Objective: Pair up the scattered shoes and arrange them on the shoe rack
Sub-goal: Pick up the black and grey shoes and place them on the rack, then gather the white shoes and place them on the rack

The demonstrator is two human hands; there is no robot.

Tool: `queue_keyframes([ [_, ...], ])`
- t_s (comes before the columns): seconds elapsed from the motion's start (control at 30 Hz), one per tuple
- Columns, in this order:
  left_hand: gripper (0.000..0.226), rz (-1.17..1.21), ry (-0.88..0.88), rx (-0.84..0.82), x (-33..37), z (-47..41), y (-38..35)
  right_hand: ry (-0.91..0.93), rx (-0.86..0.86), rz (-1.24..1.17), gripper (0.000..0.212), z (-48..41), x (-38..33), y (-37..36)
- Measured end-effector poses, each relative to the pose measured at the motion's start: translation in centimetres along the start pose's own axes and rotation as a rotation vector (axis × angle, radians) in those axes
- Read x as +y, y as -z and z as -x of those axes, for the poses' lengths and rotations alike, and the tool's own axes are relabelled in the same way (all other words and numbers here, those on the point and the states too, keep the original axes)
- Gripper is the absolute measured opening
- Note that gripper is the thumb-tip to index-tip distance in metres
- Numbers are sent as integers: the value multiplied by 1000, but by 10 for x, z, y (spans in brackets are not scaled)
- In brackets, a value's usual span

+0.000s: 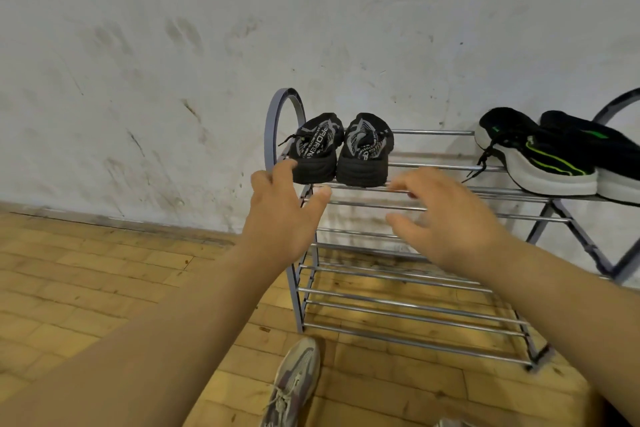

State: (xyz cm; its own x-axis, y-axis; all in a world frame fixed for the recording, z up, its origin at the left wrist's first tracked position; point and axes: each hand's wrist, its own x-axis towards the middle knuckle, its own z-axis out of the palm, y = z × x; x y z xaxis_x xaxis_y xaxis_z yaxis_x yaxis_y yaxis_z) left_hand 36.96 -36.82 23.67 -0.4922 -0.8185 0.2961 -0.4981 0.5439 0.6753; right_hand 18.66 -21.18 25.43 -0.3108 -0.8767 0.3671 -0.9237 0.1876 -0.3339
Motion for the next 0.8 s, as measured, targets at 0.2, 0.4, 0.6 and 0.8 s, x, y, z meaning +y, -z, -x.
queue_keyframes([
  [0.2,78,-175,-62,-609,2,38,-20,-111,-740,146,67,66,55,8],
  [0.4,90,-306,-191,-971,21,54,-80,-266,-1151,242,92,127,97,-19],
  [0.6,94,-336,-286,-1154,39,61,-153,-293,-1256,309,97,153,135,-26],
  [0.8,94,-431,-302,-1248,33,70,-228,-370,-1317,142,73,181,217,-51],
])
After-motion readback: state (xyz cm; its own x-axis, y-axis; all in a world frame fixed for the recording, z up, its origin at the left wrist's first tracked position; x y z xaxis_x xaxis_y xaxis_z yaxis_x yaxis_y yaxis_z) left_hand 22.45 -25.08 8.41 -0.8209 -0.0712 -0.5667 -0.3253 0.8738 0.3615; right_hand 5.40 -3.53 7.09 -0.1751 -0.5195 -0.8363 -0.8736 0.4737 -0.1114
